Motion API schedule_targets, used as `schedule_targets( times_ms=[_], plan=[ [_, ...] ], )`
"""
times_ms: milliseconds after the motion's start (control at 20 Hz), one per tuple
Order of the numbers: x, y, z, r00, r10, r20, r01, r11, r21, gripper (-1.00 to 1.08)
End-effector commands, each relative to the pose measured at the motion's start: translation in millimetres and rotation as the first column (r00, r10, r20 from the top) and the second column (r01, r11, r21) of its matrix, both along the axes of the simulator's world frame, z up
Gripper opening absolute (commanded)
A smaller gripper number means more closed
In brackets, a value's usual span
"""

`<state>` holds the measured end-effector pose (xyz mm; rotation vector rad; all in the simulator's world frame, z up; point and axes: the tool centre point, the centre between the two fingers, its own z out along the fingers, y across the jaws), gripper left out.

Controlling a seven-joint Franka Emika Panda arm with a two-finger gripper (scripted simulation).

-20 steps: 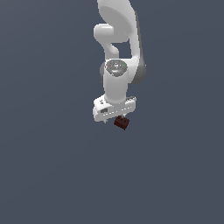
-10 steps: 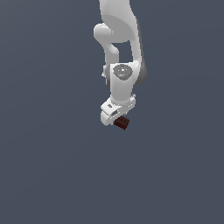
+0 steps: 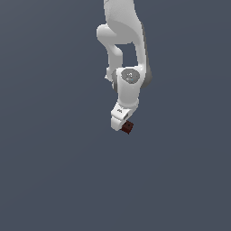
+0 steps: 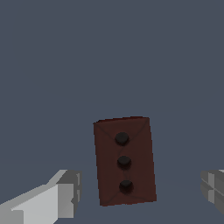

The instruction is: Pick up the object and move it to a goal position.

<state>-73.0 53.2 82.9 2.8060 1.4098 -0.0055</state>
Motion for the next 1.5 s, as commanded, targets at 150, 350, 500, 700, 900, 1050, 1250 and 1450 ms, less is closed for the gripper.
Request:
schedule_targets(
  times_ms=[150, 350, 500, 700, 900, 1050, 1250, 1450],
  plan=[
    [-5, 5, -5, 0.998, 0.069, 0.002, -0.069, 0.998, 0.002, 1.00],
    [-6, 6, -6, 0.997, 0.083, 0.003, -0.083, 0.997, 0.003, 1.00],
    [-6, 6, -7, 0.997, 0.078, 0.002, -0.078, 0.997, 0.003, 1.00],
    [-7, 6, -16, 0.997, 0.079, 0.002, -0.079, 0.997, 0.003, 1.00],
    [-7, 6, -34, 0.997, 0.081, 0.002, -0.081, 0.997, 0.003, 1.00],
    [-7, 6, -47, 0.997, 0.082, 0.002, -0.082, 0.997, 0.003, 1.00],
    [-7, 6, -55, 0.997, 0.083, 0.002, -0.083, 0.997, 0.003, 1.00],
    [-7, 6, -56, 0.997, 0.083, 0.002, -0.083, 0.997, 0.003, -1.00]
  ],
)
